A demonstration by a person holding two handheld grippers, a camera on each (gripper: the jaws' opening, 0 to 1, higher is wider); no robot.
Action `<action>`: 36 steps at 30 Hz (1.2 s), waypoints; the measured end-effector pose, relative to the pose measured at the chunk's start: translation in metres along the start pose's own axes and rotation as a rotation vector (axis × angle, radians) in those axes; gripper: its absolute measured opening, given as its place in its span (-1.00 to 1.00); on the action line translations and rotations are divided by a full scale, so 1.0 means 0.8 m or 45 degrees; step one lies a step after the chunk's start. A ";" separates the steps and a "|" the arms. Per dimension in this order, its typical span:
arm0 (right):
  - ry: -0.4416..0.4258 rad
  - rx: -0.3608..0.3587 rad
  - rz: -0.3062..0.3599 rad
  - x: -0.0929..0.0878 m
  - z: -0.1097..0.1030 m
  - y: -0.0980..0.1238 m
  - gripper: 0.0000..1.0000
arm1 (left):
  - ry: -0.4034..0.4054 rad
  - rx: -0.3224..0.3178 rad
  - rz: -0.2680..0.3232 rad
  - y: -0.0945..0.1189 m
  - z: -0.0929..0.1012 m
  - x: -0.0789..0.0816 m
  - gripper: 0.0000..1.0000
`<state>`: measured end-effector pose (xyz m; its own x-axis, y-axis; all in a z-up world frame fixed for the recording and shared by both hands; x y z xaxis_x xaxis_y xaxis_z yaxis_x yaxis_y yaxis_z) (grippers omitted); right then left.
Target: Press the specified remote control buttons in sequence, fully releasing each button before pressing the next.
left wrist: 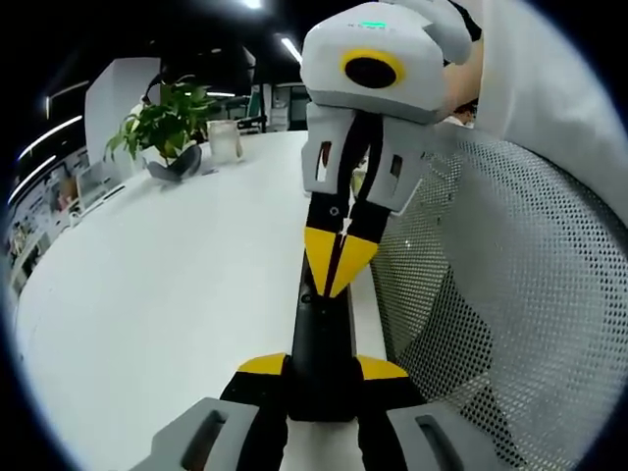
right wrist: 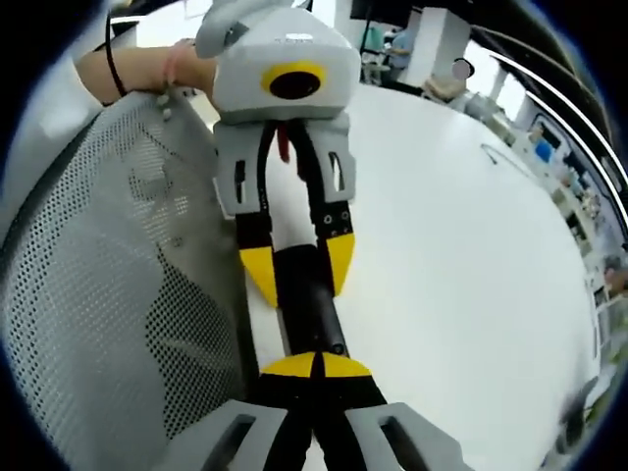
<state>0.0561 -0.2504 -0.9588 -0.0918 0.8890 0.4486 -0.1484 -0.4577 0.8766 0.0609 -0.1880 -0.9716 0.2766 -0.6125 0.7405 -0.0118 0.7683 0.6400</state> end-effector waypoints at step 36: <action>-0.085 0.211 -0.042 0.000 0.012 -0.003 -1.00 | -0.063 -0.036 -0.001 -0.003 0.006 0.000 -0.51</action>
<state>0.0656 -0.2491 -0.9596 -0.0229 0.9050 0.4249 0.0147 -0.4246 0.9053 0.0561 -0.1908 -0.9720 0.2286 -0.6210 0.7497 0.0161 0.7724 0.6349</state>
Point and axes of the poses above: the point that each gripper's makers call its tool centre point, and the gripper's own axes: y roughly backward along the fingers, z roughly to its right, x roughly out of its top, the point moved 3 cm from there along y, roughly backward along the fingers, and after that the axes turned 13 degrees about y, right-handed, at the moved point
